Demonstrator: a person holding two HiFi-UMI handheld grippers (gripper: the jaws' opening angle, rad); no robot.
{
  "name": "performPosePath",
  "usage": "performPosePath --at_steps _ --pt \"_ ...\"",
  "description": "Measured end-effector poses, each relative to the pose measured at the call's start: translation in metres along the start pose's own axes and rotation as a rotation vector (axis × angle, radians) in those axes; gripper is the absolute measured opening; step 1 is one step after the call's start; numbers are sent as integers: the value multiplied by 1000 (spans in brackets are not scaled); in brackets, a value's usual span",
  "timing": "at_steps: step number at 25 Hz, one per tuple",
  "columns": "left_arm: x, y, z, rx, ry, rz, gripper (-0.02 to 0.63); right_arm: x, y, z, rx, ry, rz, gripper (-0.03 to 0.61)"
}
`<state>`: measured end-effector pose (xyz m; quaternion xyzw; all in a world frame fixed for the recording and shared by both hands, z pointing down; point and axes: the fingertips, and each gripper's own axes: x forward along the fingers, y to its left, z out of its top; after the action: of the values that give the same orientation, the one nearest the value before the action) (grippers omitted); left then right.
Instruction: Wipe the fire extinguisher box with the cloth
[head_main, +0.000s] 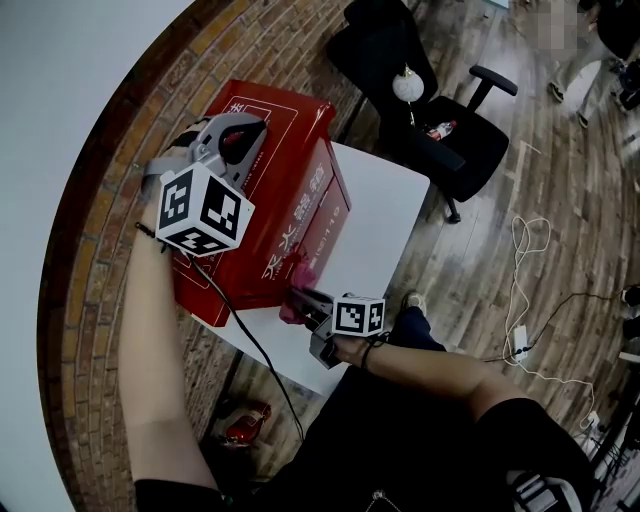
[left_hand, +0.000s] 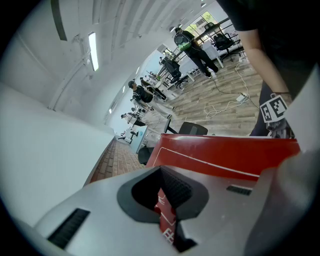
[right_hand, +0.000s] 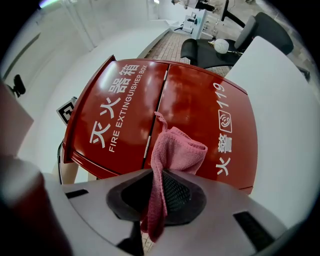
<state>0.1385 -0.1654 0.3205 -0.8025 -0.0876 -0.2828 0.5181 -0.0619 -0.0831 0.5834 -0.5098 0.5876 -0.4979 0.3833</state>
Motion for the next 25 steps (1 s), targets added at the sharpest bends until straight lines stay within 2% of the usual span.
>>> performPosePath --at_steps 25 --pt "0 0 0 0 1 -1 25 -4 78 13 -30 -10 142 63"
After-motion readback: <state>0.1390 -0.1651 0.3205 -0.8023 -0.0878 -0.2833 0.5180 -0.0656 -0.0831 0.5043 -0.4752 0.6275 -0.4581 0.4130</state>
